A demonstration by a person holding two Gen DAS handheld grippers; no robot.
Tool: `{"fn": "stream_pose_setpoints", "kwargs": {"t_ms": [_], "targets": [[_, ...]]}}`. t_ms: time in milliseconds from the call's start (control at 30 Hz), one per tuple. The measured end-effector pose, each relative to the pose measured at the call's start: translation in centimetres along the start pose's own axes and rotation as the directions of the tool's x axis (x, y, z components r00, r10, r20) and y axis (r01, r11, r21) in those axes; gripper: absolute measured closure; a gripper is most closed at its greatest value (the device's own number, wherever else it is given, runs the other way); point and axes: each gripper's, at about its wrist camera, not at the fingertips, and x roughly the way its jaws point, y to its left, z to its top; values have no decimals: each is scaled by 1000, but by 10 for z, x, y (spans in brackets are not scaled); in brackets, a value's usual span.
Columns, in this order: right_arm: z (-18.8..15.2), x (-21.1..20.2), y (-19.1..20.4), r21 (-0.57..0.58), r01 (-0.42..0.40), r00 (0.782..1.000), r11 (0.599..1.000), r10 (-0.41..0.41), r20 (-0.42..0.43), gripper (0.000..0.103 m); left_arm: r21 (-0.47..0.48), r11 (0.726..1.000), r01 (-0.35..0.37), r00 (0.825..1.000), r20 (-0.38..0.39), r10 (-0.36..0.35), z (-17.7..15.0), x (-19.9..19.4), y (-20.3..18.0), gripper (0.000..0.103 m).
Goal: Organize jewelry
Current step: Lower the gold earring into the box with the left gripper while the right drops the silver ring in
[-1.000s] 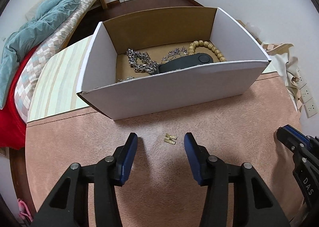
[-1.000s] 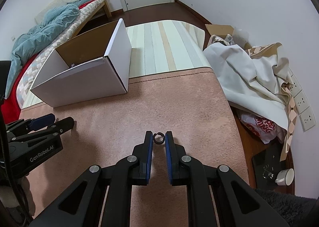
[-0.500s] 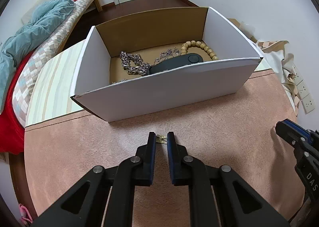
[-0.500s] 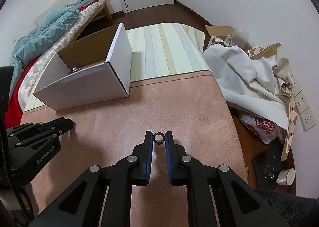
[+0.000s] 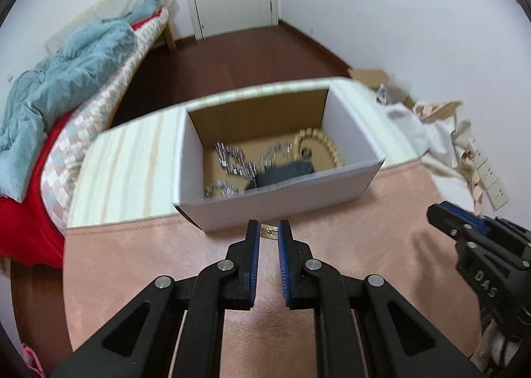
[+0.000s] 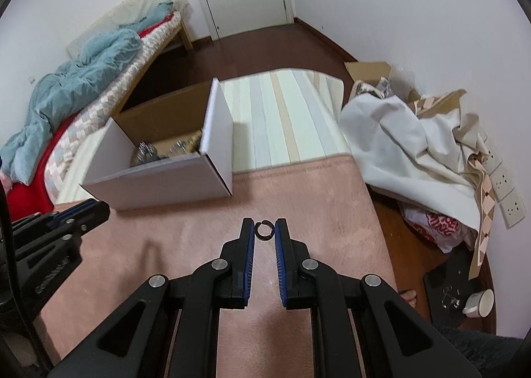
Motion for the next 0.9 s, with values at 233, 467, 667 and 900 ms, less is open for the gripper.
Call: {"fn": "stream_pose_setpoints", "kwargs": {"t_ms": [233,467,667,900], "targets": [[29,-20,17,-7,-51,996,999,51,73,90,-21,1000,-7,998,64,8,26,-24,15,95],[84,-11,44,-54,-122,988,991,127,86,90,-113,991,69,998,8,-68,68,-2,47,95],[118,37,57,-57,-177,984,983,174,-42,90,-139,984,110,982,-136,-129,96,55,66,95],[129,72,65,-69,-185,970,980,170,-174,89,-186,975,122,971,-181,-156,110,70,75,90]]}}
